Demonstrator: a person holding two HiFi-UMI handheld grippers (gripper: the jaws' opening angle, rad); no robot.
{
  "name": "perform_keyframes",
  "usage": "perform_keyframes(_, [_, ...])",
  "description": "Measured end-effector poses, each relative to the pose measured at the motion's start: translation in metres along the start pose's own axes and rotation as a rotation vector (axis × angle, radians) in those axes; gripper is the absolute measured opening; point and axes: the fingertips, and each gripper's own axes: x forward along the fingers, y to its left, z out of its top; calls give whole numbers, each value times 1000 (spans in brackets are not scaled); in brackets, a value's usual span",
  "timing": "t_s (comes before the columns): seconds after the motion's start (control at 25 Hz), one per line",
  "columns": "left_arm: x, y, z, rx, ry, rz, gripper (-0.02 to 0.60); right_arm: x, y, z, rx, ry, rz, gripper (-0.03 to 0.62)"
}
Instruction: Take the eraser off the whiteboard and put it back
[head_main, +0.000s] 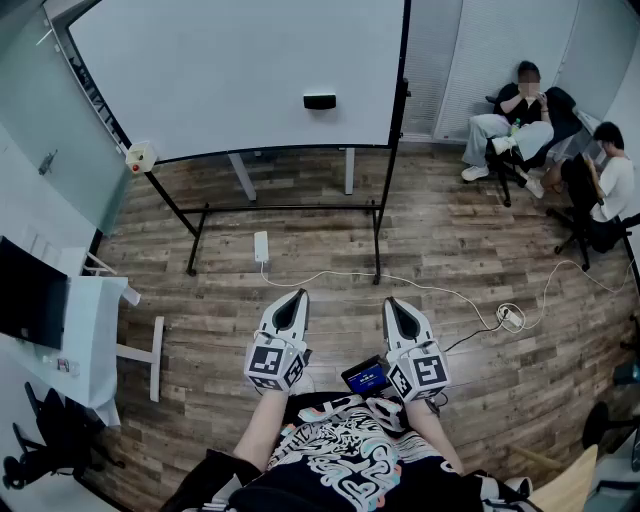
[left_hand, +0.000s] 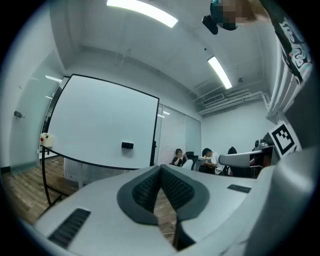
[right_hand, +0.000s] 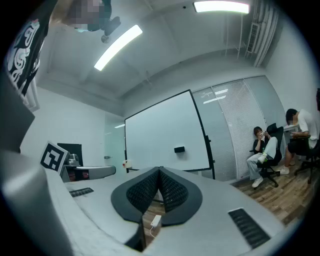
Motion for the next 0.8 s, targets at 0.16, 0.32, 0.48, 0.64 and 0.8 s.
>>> perform_keyframes(0.16, [-10,-8,-3,19,10,9,25,-11,2,-3,0,-2,1,25])
perform_keyframes(0.32, [-13,-18,-4,30,15,11,25,-20,-2,-2,8,-6,8,25])
perform_keyframes(0.48, [-14,-27,-3,-30,11,-25,23,-24,-9,-4,24,-6,8,26])
perform_keyframes(0.64, [-10,-23,-3,-41,12,-5,23,-24,-15,-6,26,4,12,26])
perform_keyframes(0.8, [3,-14,-3,-11,17,29,25,-15,-27,-7,25,6,6,26])
